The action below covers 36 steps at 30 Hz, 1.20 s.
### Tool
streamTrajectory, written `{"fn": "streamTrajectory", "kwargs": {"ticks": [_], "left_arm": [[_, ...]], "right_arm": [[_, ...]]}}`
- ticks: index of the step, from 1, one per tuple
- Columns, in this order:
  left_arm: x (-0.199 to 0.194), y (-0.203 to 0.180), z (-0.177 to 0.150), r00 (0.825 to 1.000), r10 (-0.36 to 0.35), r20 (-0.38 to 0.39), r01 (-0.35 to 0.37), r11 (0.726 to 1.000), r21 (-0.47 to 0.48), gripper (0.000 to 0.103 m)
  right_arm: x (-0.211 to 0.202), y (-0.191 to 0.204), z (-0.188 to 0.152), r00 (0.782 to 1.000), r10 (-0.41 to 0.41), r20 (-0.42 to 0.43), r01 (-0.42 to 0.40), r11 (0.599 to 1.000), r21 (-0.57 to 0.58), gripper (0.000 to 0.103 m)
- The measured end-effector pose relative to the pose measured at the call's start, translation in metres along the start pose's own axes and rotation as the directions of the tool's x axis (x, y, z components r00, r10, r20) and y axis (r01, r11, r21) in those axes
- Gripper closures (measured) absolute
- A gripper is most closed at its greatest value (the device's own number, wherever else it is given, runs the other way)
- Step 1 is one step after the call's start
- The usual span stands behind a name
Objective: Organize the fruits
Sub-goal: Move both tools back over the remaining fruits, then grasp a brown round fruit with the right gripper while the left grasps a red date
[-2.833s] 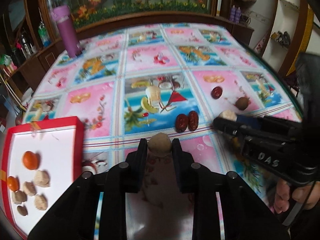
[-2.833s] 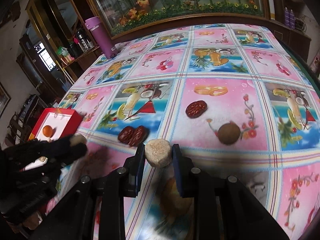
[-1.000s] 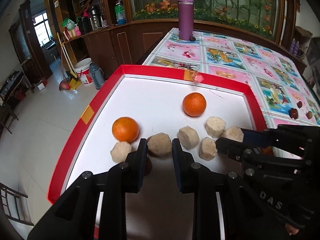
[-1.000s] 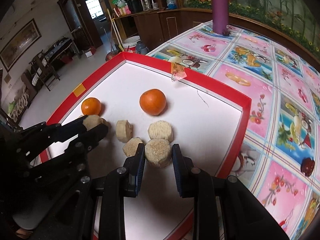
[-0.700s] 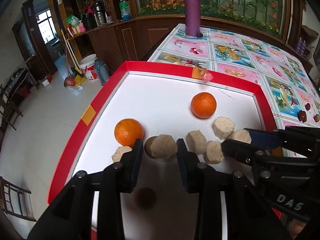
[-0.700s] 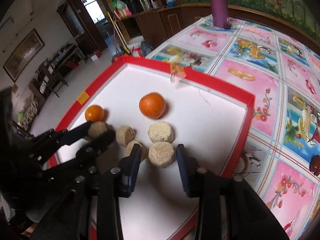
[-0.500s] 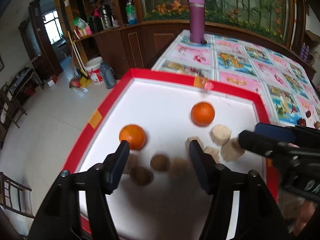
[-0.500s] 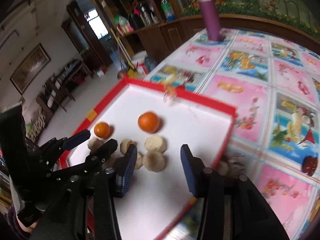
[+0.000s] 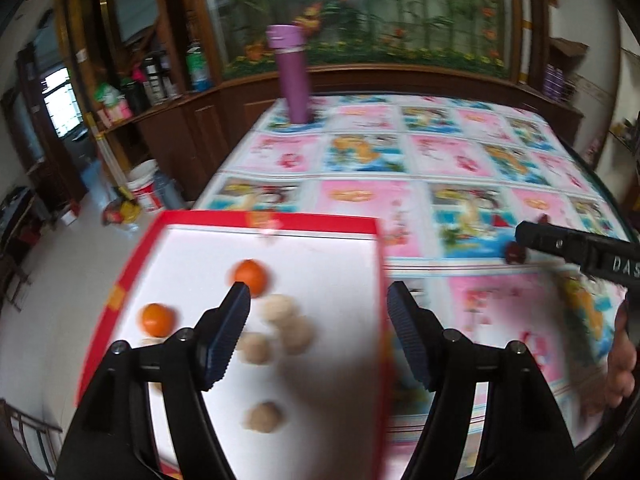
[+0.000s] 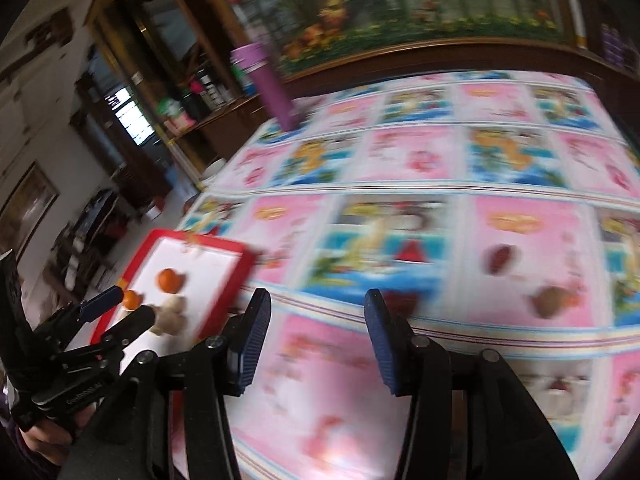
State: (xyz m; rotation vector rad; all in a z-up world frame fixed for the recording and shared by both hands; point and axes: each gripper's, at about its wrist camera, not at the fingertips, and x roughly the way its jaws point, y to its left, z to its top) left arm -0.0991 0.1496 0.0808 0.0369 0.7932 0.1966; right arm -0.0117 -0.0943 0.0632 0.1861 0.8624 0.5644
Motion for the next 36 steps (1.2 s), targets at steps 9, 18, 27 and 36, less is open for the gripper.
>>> {"fn": "streamTrajectory", "kwargs": {"ticks": [9,18,27,36], "left_arm": [[0.02,-0.077,0.012,0.987,-0.147,-0.06,0.155,0.978,0.142,0.031],[0.059,-0.129,0.014,0.963,-0.216,-0.163,0.25,0.94,0.23,0.031],[0.083,-0.139,0.02,0.958,-0.206,-0.197,0.25,0.939,0.234,0.031],[0.1,-0.151,0.028,0.954,-0.213,-0.212,0.261,0.937,0.234,0.032]], "right_arm": [[-0.032,-0.086,-0.005,0.987,-0.162,0.023,0.16,0.985,0.066,0.055],[-0.014,-0.111,-0.01,0.981,-0.19,-0.043,0.192,0.979,0.071,0.055],[0.007,-0.109,-0.001,0.971,-0.23,-0.061,0.234,0.971,0.049,0.071],[0.007,-0.111,-0.003,0.974,-0.222,-0.042,0.224,0.974,0.045,0.077]]}}
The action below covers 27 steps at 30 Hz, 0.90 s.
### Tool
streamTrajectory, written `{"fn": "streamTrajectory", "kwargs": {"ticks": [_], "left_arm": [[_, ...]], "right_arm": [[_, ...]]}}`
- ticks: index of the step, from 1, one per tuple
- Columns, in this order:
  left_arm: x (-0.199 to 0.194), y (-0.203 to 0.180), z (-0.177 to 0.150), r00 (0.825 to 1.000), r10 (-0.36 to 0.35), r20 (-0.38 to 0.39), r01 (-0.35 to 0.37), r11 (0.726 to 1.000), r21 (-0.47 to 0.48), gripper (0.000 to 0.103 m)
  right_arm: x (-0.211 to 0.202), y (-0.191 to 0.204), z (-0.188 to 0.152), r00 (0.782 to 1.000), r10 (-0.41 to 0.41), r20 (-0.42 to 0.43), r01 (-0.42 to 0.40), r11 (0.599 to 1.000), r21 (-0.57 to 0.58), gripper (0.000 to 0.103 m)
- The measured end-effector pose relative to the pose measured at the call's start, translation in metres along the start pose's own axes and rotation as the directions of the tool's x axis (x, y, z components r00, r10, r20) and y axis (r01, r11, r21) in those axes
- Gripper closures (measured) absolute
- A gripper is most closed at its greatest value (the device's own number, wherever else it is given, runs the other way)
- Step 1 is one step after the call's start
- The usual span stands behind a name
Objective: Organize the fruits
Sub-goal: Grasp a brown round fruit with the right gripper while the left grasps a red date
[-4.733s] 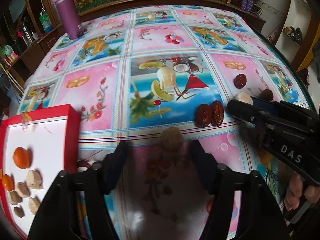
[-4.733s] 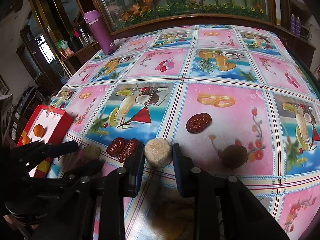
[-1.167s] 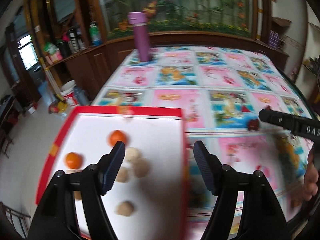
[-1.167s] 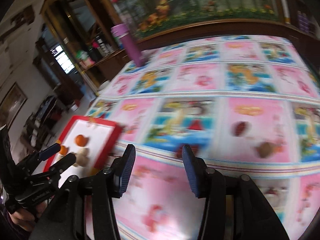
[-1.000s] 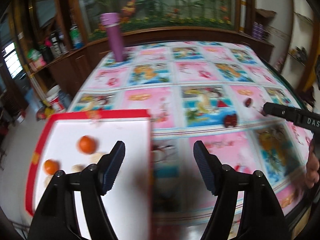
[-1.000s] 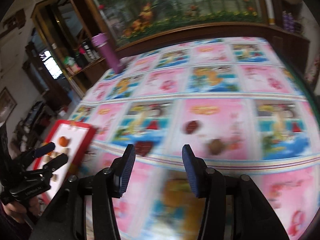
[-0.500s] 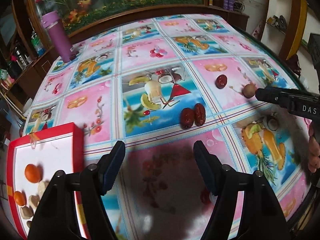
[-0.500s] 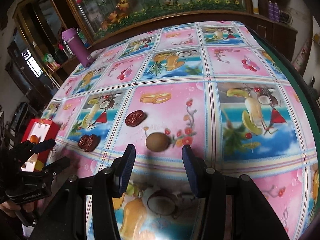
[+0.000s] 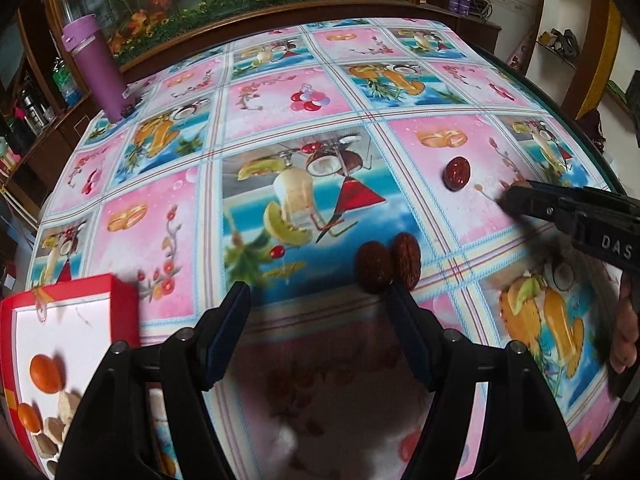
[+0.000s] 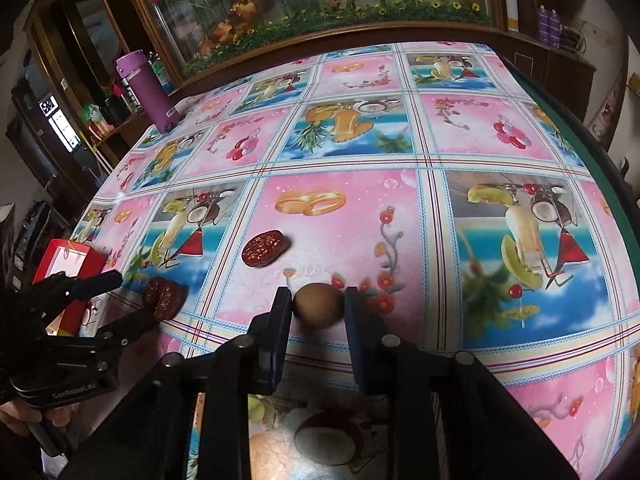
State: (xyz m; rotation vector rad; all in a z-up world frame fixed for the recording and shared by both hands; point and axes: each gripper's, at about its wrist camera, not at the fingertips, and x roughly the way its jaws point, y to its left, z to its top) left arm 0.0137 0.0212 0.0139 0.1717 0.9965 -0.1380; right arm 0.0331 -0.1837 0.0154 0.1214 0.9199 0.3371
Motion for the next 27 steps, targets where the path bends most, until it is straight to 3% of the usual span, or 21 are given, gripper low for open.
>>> {"fn": "streamTrajectory", "kwargs": {"ticks": [7,10,13,14,21,27], "left_arm": [[0.012,-0.002,0.014,0.999,-0.041,-0.001,0.041,0.999,-0.029,0.038],[0.014,-0.004,0.016,0.998,-0.06,0.004,0.06,0.997,-0.043,0.046],[0.012,-0.008,0.016,0.998,-0.066,0.021,0.067,0.997,-0.04,0.062],[0.012,-0.009,0.016,0.997,-0.068,0.023,0.069,0.997,-0.039,0.071],[0.005,-0.005,0.012,0.995,-0.098,0.026,0.099,0.992,-0.074,0.073],[-0.036,-0.003,-0.007,0.992,-0.08,0.095,0.089,0.992,-0.091,0.073]], "right_arm": [[0.001,0.0,0.0,1.0,0.004,0.007,-0.004,1.0,-0.007,0.077],[0.0,-0.001,0.0,1.0,0.005,0.007,-0.005,1.0,-0.007,0.077],[0.0,0.0,-0.001,1.0,0.004,0.008,-0.004,1.0,-0.011,0.077],[0.0,0.001,-0.001,1.0,0.005,0.007,-0.005,1.0,-0.015,0.077],[-0.005,0.011,-0.005,1.0,0.025,-0.003,-0.025,1.0,-0.017,0.078],[-0.023,0.035,-0.013,0.998,0.065,0.014,-0.065,0.997,-0.037,0.078]]}}
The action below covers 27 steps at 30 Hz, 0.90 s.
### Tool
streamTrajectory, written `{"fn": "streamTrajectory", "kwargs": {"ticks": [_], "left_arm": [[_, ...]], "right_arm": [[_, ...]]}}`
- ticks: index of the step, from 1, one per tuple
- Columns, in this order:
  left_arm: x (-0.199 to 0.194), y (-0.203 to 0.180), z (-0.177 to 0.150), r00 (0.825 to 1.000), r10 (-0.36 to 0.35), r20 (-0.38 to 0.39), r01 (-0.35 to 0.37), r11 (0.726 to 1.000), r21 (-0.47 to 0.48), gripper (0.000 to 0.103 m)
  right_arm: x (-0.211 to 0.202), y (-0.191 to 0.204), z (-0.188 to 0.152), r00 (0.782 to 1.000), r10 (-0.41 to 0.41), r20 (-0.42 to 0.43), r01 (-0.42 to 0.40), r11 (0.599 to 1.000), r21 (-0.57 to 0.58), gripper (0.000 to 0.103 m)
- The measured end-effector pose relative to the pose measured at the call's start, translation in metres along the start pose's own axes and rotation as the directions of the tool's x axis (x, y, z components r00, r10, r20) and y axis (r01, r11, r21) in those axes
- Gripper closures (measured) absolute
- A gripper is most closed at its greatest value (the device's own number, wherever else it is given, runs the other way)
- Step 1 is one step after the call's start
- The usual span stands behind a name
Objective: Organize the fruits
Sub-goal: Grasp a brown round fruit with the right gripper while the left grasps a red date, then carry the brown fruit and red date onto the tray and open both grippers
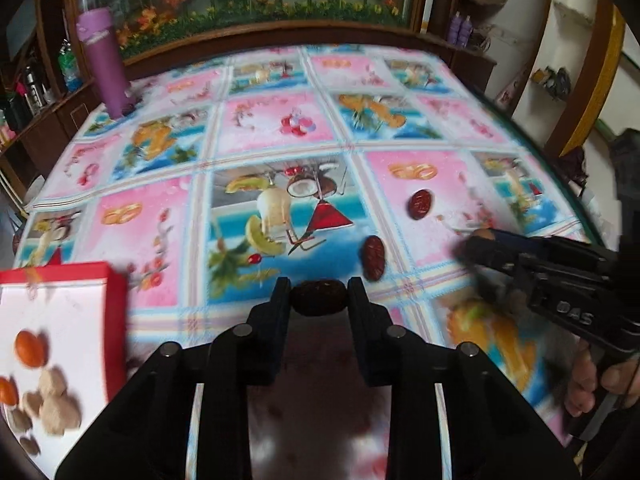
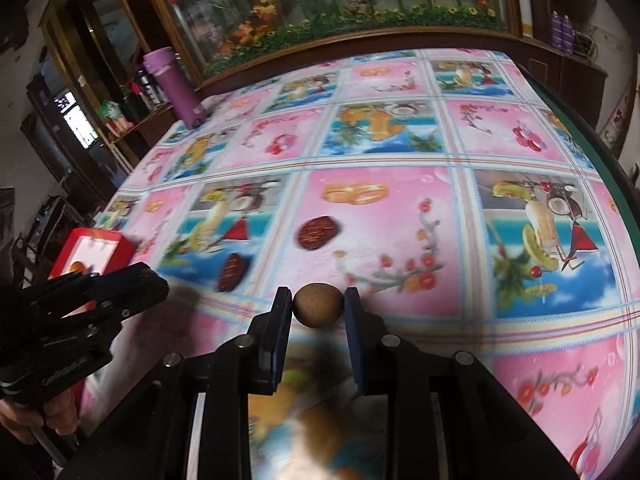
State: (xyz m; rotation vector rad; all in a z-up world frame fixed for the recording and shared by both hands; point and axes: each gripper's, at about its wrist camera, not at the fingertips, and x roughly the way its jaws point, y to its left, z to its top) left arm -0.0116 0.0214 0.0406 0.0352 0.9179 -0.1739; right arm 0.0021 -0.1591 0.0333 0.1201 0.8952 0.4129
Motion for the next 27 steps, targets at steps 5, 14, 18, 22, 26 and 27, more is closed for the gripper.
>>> {"fn": "streamTrajectory", "kwargs": {"ticks": [5,14,18,22,26,27], "left_arm": [[-0.056,0.007,-0.023,0.995,0.008,0.095,-0.006,1.0,-0.024,0.073],[-0.139,0.05,-0.072,0.973,0.067,0.219,-0.043,0.993,-0.111,0.073],[-0.163,0.079,-0.096,0.961,0.128,0.244,-0.09,0.983,-0.161,0.073],[-0.178,0.118,-0.116,0.949,0.201,0.241,-0.143,0.961,-0.238,0.073],[-0.182,0.157,-0.131,0.935,0.28,0.219,-0.204,0.927,-0.314,0.073],[-0.182,0.165,-0.134,0.933,0.289,0.214,-0.21,0.921,-0.329,0.073]], "right_arm": [[-0.021,0.047,-0.003,0.999,0.041,0.036,-0.039,0.997,-0.068,0.078],[-0.041,0.135,-0.019,0.992,0.112,0.056,-0.098,0.974,-0.202,0.078],[-0.038,0.172,-0.026,0.99,0.136,0.039,-0.121,0.959,-0.258,0.078],[-0.029,0.211,-0.03,0.985,0.171,0.012,-0.158,0.937,-0.312,0.078],[-0.015,0.246,-0.033,0.979,0.204,-0.017,-0.197,0.914,-0.354,0.078],[-0.01,0.253,-0.033,0.977,0.213,-0.028,-0.209,0.911,-0.356,0.078]]}}
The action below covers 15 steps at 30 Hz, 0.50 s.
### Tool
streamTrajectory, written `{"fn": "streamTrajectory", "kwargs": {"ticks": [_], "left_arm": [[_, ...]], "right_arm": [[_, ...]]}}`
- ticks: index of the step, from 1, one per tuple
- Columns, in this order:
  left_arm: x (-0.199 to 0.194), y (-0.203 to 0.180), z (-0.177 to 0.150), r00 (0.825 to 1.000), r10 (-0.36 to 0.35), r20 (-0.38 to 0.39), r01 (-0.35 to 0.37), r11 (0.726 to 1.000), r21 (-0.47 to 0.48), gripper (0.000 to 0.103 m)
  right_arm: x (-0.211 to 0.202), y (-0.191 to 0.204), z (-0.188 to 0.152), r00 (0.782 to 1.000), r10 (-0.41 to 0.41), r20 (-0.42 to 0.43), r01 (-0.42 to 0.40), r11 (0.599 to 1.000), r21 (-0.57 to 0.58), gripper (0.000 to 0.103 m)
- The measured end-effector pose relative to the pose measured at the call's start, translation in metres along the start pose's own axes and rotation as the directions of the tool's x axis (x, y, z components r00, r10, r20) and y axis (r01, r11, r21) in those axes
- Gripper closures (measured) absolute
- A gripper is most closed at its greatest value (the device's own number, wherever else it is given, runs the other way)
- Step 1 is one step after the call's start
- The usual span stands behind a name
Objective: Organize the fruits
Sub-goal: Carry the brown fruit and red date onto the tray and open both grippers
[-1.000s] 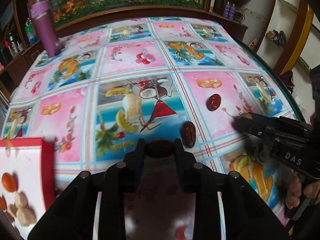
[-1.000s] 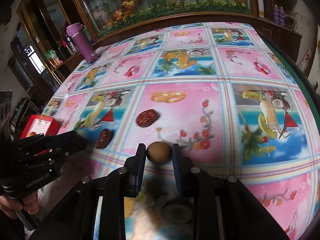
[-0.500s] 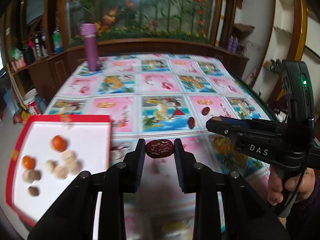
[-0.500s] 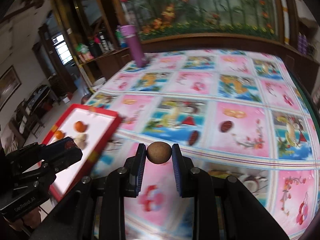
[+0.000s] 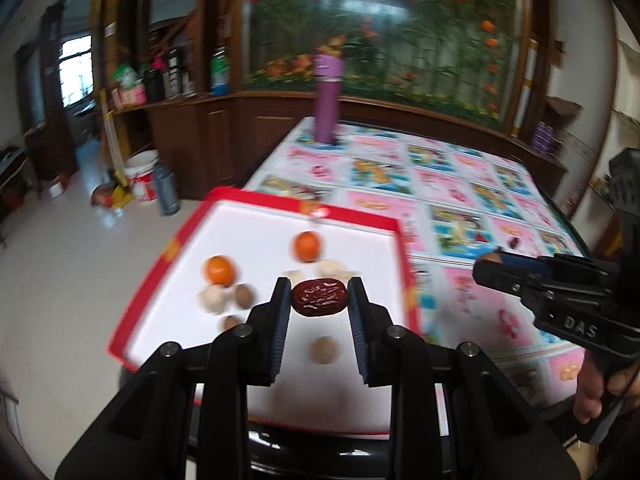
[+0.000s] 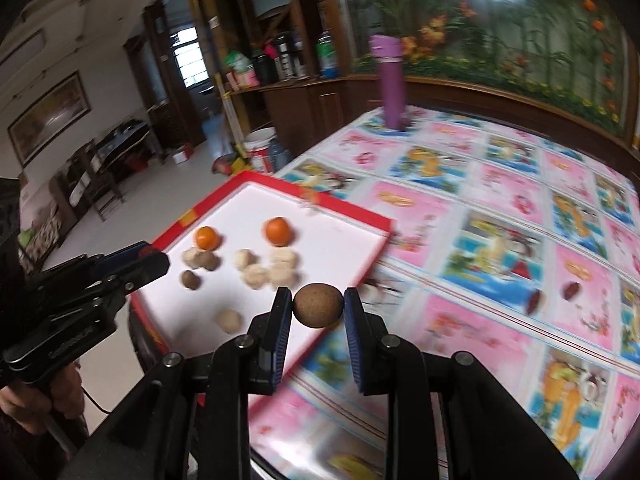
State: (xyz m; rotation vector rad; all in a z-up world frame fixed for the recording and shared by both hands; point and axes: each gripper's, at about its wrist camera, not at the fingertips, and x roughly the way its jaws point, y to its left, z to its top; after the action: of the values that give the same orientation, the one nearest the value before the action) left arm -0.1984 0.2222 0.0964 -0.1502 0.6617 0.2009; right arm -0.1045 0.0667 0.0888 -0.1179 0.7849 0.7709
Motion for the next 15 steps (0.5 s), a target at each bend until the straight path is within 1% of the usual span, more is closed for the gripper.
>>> {"fn": "streamTrajectory", "kwargs": {"ticks": [2,5,8,15], "left_arm": [[0.004,0.012,-0.001,1.0,0.022,-0.003,-0.022,1.0,-0.02,0.073],[0.011,0.025,-0.004,0.999,0.035,-0.015,-0.036,0.999,-0.029,0.072],[0.02,0.029,-0.007,0.999,0.034,-0.036,-0.035,0.999,-0.027,0.072],[0.042,0.033,-0.014,0.995,0.041,-0.086,-0.042,0.999,-0.01,0.072]], "right_arm": [[0.013,0.01,0.003,1.0,0.022,-0.019,-0.022,1.0,-0.001,0.078],[0.034,0.024,0.005,0.998,0.03,-0.053,-0.031,0.999,-0.015,0.078],[0.055,0.03,0.003,0.994,0.046,-0.101,-0.047,0.999,-0.006,0.078],[0.08,0.04,-0.008,0.985,0.046,-0.169,-0.047,0.999,-0.002,0.078]]}}
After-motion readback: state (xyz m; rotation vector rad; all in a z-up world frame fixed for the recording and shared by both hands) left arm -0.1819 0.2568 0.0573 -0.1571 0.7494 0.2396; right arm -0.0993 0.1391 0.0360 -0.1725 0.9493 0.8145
